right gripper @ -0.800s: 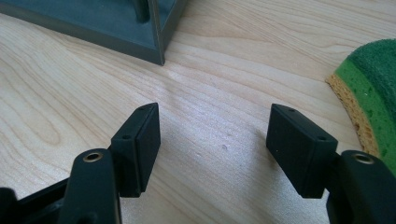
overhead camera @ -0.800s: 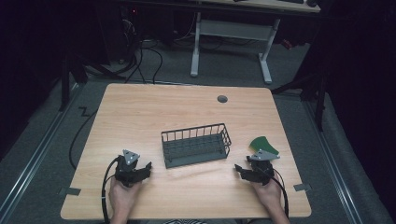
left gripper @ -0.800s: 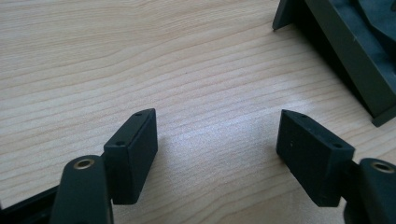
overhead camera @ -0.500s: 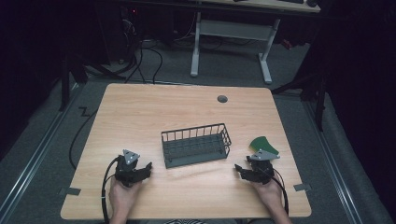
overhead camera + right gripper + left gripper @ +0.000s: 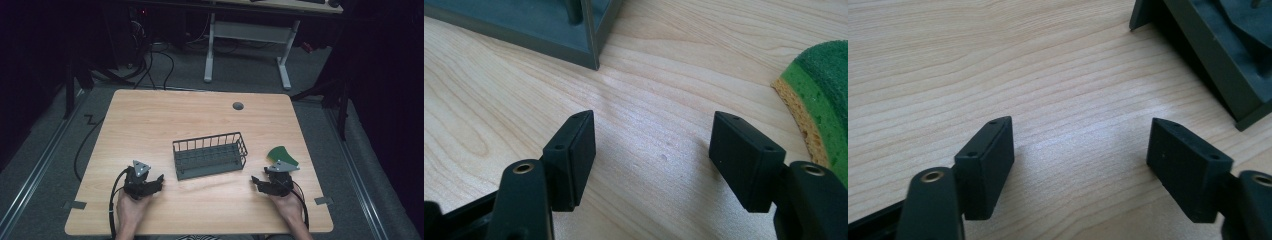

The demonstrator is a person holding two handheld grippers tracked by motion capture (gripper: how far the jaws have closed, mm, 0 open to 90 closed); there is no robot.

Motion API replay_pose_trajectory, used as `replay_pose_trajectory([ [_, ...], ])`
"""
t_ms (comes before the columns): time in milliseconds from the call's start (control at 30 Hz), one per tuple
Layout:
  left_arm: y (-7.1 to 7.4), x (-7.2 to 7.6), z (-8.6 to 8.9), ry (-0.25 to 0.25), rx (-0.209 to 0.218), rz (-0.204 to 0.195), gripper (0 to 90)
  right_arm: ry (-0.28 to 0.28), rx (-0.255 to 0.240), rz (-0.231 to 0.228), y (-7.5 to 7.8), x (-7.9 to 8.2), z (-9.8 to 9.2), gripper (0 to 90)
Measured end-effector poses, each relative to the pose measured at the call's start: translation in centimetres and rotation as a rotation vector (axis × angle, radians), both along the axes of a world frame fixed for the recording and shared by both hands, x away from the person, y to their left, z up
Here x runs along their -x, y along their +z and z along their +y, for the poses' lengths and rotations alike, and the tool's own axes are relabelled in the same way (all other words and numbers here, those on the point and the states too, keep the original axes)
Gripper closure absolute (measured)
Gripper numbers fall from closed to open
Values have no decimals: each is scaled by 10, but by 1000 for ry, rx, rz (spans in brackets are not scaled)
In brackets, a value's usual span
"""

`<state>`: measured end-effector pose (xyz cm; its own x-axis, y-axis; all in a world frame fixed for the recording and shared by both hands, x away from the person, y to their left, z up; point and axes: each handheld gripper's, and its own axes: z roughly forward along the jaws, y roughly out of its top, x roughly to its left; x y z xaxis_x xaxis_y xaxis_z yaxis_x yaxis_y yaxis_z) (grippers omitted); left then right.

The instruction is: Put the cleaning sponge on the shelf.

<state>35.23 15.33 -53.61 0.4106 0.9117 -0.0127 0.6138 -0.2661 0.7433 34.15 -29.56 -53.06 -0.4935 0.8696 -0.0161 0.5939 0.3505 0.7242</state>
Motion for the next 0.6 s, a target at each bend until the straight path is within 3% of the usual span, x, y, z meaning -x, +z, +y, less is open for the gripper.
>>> replay_pose_trajectory([
  [233, 1, 3, -4, -25, 9, -3, 318, -7, -2, -5, 0, 0, 0, 395],
  [367, 5, 8, -6, -40, 37, -12, 320, -11, -11, -5, 1, 0, -1, 411],
  [600, 11, 20, -17, -103, 61, -16, 328, 7, -76, -28, 9, 1, 1, 472],
])
